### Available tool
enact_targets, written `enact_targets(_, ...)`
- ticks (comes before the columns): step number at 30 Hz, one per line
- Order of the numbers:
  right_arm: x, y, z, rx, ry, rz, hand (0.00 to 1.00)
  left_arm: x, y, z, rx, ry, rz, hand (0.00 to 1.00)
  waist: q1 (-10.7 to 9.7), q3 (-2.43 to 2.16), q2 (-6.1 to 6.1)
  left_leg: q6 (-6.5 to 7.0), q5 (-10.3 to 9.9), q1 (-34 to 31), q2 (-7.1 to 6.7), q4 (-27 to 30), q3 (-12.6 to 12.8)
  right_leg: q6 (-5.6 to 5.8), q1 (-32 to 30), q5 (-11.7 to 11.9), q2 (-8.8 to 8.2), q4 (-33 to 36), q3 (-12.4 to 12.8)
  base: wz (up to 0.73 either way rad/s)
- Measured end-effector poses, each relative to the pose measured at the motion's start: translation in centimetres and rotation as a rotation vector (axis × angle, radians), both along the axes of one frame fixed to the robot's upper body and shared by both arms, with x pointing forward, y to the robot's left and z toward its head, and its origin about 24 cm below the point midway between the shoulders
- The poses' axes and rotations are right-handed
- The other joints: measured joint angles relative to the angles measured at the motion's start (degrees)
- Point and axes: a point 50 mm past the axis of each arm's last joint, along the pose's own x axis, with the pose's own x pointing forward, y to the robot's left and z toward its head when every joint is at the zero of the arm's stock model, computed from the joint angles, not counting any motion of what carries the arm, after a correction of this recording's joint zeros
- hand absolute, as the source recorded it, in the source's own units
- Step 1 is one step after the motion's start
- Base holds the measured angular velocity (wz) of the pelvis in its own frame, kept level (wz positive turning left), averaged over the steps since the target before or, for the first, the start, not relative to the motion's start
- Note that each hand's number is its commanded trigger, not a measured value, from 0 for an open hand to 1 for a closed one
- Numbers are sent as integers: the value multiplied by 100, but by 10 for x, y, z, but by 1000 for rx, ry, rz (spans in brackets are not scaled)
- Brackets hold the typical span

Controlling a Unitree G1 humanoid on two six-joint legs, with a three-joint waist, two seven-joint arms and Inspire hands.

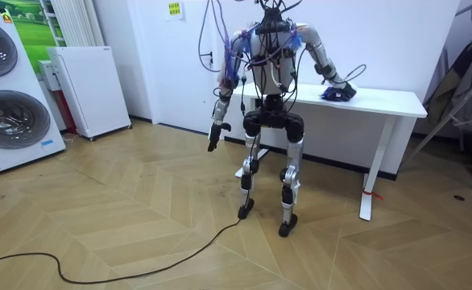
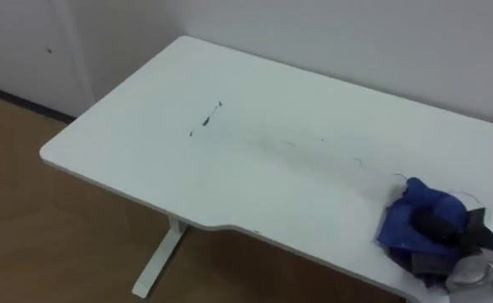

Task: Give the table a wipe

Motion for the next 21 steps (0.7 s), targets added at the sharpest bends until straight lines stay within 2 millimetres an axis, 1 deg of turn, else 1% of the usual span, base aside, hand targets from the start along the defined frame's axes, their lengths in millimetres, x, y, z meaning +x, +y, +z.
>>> enact_targets(2, 2, 5, -1, -7, -9, -5, 100, 1, -4, -2, -9, 6, -13, 0, 3, 4, 20, 2, 2, -9, 0, 32, 10, 8, -29, 2, 15, 5, 67, -8)
enact_targets(5, 16, 22, 3, -47, -3, 70, 100, -1, -14, -5, -28, 24, -16, 0, 168, 9, 38, 8, 2, 10, 35, -25, 182, -4, -167, 5, 19, 99, 299, -30)
enact_targets(6, 30, 40, 7, -64, -16, 160, 100, -1, -17, -7, -36, 29, -13, 0, 202, 17, 54, 9, 3, -3, 55, -59, 239, -51, -235, 37, 34, 109, 384, -33)
enact_targets(7, 43, 62, 10, -85, -22, 276, 100, 1, -19, -7, -38, 35, -28, 0, 201, 26, 54, 9, 3, -15, 71, -83, 250, -74, -242, 60, 55, 99, 411, -22)
enact_targets(8, 48, 74, 10, -92, -22, 334, 100, 3, -20, -8, -40, 31, -32, 0, 212, 28, 49, 8, 2, -14, 74, -96, 251, -77, -242, 61, 62, 99, 419, -7)
enact_targets(9, 58, 97, 15, -94, -39, 435, 100, 10, -23, -8, -46, 15, -43, 0, 297, 25, 50, 7, 3, -14, 76, -130, 261, -79, -276, 59, 63, 101, 435, -3)
enact_targets(10, 68, 118, 25, -108, -68, 533, 100, 18, -26, -8, -53, -11, -52, 0, 389, 47, 63, 7, 2, -47, 78, -143, 268, -80, -332, 58, 63, 98, 438, 0)
enact_targets(11, 71, 126, 30, -116, -85, 576, 100, 23, -27, -8, -57, -24, -57, 0, 416, 76, 71, 7, 2, -55, 77, -147, 267, -80, -334, 59, 63, 86, 438, 4)
enact_targets(12, 76, 140, 36, -124, -109, 646, 100, 26, -30, -8, -62, -37, -58, 0, 491, 107, 90, 10, 0, -59, 66, -167, 266, -80, -331, 59, 53, 71, 428, 12)
enact_targets(13, 80, 150, 37, -113, -115, 692, 100, 28, -30, -8, -63, -42, -58, 0, 536, 103, 91, 13, 2, -41, 50, -177, 261, -71, -323, 53, 34, 77, 398, 14)
enact_targets(14, 80, 153, 37, -103, -115, 697, 100, 27, -30, -8, -62, -39, -57, 0, 556, 104, 94, 15, 0, -40, 45, -187, 256, -65, -318, 49, 29, 79, 376, 18)
enact_targets(15, 80, 153, 34, -99, -103, 695, 100, 25, -30, -8, -61, -30, -53, 0, 588, 85, 60, 18, -1, -41, 43, -218, 250, -65, -319, 50, 24, 86, 352, 17)
enact_targets(17, 78, 150, 32, -73, -109, 678, 100, 13, -30, -8, -54, -4, -47, 0, 533, 86, 65, 19, -1, -31, 41, -236, 253, -65, -300, 50, 15, 89, 301, 15)
enact_targets(18, 77, 147, 28, -53, -111, 671, 100, 5, -29, -8, -51, 9, -40, 0, 432, 83, 60, 19, 0, -21, 36, -237, 253, -65, -256, 50, 10, 77, 220, 32)
enact_targets(19, 73, 140, 24, -38, -118, 650, 100, 2, -29, -8, -50, 12, -36, 0, 302, 73, 43, 22, 1, -10, 21, -241, 251, -65, -181, 50, 2, 63, 175, 44)
enact_targets(20, 70, 136, 21, -24, -119, 628, 100, 1, -28, -8, -50, 13, -34, 0, 238, 73, 42, 30, 6, 10, 15, -245, 251, -65, -135, 50, -3, 63, 148, 46)
enact_targets(21, 63, 125, 13, 4, -113, 575, 100, -5, -27, -8, -50, 18, -19, 0, 191, 70, 58, 34, 9, 77, 5, -262, 252, -64, -51, 50, -10, 64, 146, 24)
